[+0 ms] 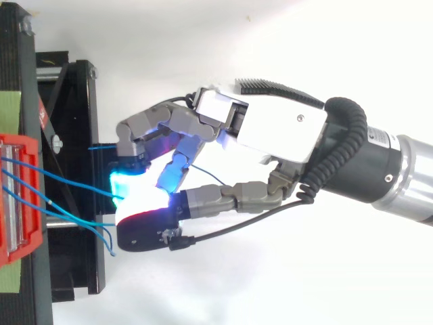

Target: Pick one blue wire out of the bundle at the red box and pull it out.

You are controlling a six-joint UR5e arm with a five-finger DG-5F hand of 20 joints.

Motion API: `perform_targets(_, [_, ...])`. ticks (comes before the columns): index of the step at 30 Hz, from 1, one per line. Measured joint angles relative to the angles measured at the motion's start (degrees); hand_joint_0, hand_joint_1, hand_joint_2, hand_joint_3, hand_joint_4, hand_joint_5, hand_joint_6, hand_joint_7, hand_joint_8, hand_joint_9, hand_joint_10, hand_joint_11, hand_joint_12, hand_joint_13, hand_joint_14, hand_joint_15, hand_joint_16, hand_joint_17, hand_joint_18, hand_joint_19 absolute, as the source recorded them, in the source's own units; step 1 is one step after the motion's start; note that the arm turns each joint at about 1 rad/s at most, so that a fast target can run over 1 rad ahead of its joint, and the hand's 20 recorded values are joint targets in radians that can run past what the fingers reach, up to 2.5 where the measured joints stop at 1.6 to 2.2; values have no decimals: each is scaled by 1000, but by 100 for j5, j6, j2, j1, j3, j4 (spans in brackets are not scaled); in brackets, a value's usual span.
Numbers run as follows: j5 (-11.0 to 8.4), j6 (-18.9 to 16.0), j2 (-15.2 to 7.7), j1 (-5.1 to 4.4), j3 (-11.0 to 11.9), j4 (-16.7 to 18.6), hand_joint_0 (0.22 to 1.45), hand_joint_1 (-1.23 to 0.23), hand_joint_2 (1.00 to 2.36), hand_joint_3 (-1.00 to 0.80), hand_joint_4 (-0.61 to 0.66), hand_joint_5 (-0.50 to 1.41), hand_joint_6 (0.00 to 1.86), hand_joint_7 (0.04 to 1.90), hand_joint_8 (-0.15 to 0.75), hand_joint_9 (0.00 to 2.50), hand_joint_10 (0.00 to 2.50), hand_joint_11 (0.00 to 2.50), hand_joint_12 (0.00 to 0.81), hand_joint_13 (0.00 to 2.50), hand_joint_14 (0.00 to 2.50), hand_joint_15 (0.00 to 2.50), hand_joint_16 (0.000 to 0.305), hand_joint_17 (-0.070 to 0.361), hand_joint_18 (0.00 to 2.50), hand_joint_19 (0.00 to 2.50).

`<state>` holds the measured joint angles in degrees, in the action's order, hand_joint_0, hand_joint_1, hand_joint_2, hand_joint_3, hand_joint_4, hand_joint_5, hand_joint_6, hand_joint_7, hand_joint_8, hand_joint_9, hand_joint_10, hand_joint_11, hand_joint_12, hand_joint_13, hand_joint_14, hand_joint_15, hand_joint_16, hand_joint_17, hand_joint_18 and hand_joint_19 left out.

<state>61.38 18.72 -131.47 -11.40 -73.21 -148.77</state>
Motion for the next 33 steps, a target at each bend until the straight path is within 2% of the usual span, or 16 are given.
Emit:
perform_targets(5, [-3,0,-1,0,0,-307,630,-837,1020,-33,43,-62,852,1198,246,1351,27,955,356,790,22,528,48,108,561,294])
perform_targets(14, [-7,0,0,-2,0,-551,630,-835,1020,-33,43,-62,854,1193,249,1355,28,948,358,795,22,529,48,108,566,311])
perform_targets(33, [-3,0,0,-1,-1,-626,630,-832,1020,-31,45,-61,858,1183,246,1342,26,936,363,799,22,539,48,108,576,309])
